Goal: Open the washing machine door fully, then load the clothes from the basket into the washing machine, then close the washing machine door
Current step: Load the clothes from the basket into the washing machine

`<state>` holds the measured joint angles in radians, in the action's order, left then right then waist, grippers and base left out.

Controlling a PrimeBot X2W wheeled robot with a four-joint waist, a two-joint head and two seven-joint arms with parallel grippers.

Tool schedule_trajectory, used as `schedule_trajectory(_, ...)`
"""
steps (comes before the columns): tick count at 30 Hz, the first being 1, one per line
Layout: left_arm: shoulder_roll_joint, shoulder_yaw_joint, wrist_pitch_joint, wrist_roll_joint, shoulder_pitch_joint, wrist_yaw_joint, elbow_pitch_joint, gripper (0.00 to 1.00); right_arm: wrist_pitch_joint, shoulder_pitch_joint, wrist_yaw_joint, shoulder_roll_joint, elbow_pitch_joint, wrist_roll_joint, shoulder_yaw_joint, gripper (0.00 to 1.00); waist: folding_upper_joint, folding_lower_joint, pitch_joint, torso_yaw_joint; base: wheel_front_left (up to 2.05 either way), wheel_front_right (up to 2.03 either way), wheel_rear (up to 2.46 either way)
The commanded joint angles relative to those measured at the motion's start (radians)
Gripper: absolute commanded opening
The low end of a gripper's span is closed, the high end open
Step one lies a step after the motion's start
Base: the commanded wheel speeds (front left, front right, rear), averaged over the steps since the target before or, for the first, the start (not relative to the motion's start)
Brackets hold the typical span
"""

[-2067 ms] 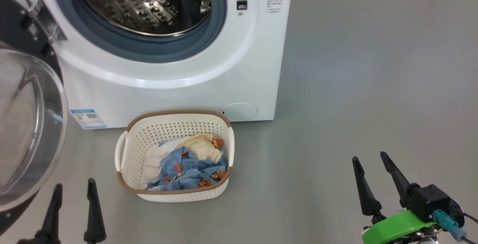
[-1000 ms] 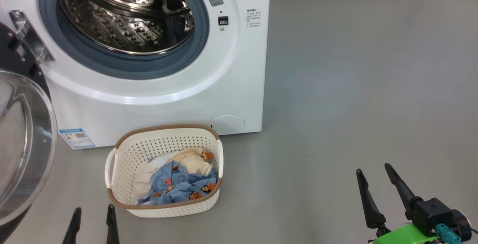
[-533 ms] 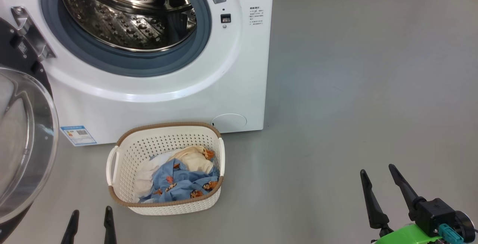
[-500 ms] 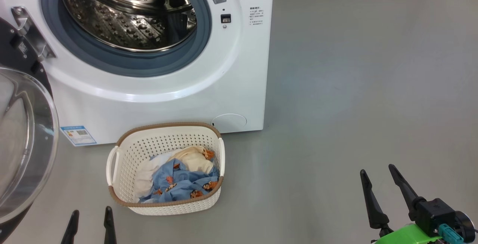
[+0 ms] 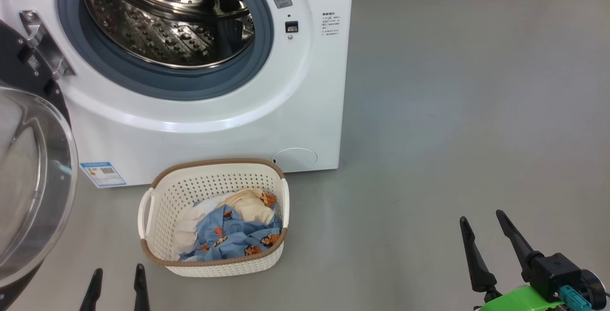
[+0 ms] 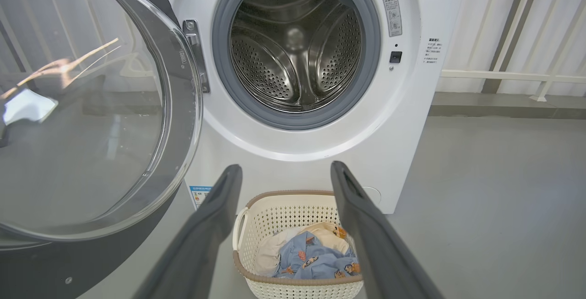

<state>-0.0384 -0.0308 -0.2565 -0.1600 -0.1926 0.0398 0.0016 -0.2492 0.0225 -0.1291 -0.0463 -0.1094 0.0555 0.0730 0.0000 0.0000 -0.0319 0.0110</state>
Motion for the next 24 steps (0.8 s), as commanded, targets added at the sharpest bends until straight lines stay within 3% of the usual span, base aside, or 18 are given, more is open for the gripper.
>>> schedule_trajectory(1, -0.012, -0.031, -0.005, 0.004, 0.044, 0.004, -0.019, 1.00, -0.013, -0.021, -0.002, -0.004, 0.021, -0.006, -0.025, 1.00, 0.0000, 0.0000, -0.001, 0.001, 0.92, -0.92, 0.00)
schedule_trajectory(16, -0.012, -0.040, -0.005, 0.018, 0.056, -0.005, -0.035, 1.00, -0.013, -0.023, -0.002, -0.004, 0.029, -0.002, -0.018, 1.00, 0.0000, 0.0000, -0.014, 0.010, 1.70, -1.70, 0.00)
schedule_trajectory(24, -0.012, -0.044, -0.005, 0.005, 0.058, -0.007, -0.032, 1.00, -0.013, -0.028, -0.002, -0.004, 0.029, 0.002, -0.018, 1.00, 0.0000, 0.0000, -0.023, 0.012, 0.89, -0.89, 0.00)
